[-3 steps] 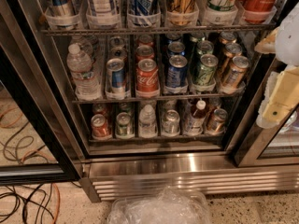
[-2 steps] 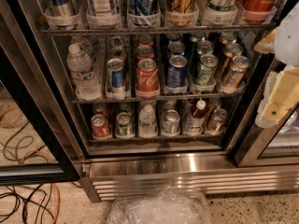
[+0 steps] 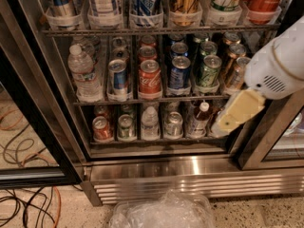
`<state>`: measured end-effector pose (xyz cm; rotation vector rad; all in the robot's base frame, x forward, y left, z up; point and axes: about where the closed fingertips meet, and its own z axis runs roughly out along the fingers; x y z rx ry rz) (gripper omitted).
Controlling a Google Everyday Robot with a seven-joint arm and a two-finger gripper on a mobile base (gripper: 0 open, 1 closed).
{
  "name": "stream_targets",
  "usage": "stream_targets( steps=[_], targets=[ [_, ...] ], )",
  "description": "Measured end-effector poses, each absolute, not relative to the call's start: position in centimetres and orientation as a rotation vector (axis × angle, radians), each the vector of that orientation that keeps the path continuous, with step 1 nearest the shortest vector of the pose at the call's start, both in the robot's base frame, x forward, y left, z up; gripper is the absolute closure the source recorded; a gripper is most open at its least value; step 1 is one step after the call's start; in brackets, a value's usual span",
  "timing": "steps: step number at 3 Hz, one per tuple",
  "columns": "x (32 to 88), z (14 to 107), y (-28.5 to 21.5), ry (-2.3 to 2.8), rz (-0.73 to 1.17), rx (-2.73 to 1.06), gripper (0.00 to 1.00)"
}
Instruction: Pick pepsi can from middle shelf of fridge
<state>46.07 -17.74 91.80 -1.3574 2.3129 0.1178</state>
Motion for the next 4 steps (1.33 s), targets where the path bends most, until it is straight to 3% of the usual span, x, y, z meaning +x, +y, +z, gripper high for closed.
stream_targets(
  steps=[1, 4],
  targets=[
    [47.0, 88.5, -15.9, 2.342, 0.296, -1.176, 0.0],
    [48.0, 88.4, -14.5, 2.315, 0.308, -1.077, 0.0]
  ],
)
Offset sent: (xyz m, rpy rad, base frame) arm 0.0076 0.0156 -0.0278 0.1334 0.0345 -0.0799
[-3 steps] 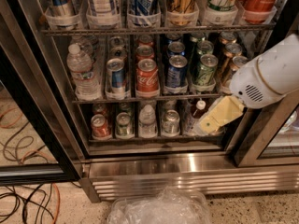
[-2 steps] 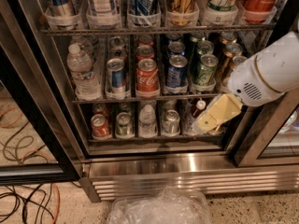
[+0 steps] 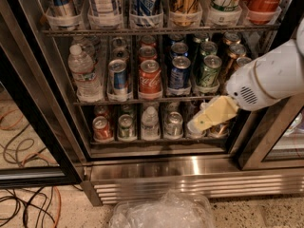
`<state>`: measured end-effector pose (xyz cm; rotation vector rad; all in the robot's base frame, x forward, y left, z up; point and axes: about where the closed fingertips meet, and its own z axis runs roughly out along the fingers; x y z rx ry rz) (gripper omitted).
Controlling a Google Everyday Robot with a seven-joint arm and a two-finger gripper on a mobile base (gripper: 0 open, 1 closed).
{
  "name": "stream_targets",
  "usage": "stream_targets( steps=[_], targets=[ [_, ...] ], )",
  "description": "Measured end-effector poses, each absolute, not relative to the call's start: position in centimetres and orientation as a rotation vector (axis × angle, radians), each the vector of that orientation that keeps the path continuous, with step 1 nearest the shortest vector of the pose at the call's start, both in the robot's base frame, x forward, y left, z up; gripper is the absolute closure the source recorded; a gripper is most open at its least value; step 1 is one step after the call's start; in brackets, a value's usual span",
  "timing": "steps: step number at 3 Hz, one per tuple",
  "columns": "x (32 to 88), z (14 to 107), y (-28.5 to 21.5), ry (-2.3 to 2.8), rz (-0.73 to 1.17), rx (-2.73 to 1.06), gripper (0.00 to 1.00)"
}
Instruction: Pick pepsi can from middle shelf of fridge
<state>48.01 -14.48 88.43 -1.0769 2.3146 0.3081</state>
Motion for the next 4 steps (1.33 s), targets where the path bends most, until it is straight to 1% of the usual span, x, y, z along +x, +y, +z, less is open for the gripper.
stream_targets(
  steps=[1, 2, 3, 4],
  targets=[
    [47.5, 86.5, -11.3, 2.332, 0.367, -0.872, 0.0],
    [48.1, 84.5, -8.3, 2.328, 0.378, -0.723, 0.0],
    [49.7, 85.4, -8.2, 2.282, 0.38, -0.618, 0.0],
    [49.7, 85.4, -8.2, 2.281, 0.379, -0.62, 0.0]
  ],
)
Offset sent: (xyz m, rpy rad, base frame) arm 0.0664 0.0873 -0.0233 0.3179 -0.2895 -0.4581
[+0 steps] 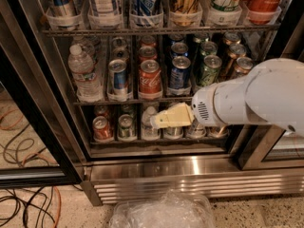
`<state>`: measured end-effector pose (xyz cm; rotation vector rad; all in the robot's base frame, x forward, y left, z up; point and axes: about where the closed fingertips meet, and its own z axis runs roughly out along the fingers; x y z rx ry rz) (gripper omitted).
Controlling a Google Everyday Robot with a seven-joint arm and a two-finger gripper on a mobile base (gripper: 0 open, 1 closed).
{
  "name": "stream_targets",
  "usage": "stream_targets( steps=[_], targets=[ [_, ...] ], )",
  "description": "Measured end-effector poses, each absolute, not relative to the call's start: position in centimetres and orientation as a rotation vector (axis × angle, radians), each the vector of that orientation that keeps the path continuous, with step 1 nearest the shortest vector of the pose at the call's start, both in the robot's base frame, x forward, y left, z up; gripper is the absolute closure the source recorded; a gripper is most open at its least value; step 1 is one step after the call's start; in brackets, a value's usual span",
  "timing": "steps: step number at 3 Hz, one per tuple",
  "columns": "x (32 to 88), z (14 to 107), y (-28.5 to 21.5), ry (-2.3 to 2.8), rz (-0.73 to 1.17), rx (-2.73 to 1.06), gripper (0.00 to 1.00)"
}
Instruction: Pick pepsi can from middle shelf of fridge
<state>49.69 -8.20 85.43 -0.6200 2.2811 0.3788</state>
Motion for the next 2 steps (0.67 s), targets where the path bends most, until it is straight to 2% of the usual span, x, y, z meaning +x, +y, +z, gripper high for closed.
stream_targets(
  steps=[2],
  targets=[
    [52.8, 83.6, -7.3, 2.211, 0.407, -0.447, 0.0]
  ],
)
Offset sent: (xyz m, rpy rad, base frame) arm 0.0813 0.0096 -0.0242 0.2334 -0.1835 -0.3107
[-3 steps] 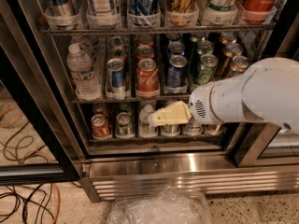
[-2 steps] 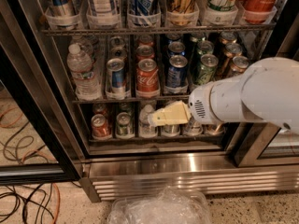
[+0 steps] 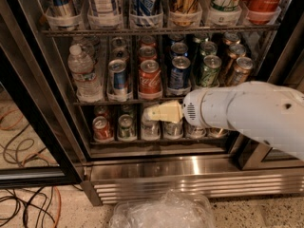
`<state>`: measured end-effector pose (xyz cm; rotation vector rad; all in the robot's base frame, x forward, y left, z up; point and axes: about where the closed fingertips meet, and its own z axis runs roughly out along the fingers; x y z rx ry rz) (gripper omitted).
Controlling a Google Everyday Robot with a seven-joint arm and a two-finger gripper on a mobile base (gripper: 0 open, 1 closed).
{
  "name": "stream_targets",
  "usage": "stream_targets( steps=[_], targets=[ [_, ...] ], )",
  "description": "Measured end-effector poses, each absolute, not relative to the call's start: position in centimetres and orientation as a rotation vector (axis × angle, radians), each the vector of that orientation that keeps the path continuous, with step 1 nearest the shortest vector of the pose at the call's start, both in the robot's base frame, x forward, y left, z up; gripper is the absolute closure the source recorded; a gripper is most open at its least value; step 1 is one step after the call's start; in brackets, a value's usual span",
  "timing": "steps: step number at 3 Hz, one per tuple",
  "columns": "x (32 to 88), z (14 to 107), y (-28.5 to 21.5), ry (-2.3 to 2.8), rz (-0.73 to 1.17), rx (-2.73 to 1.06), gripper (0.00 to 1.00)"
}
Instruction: Pick pepsi can from middle shelf of fridge
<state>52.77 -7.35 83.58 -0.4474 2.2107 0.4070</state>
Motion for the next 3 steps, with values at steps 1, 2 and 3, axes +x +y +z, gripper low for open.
stream_targets(
  steps=[1, 2, 3],
  targets=[
    [54.2, 83.0, -7.6, 2.142, 0.378, -0.341, 0.0],
    [54.1, 84.9, -11.0, 2.019, 0.293, -0.267, 0.0],
    [54.7, 86.7, -10.7, 1.943, 0.313, -0.249, 0.0]
  ],
)
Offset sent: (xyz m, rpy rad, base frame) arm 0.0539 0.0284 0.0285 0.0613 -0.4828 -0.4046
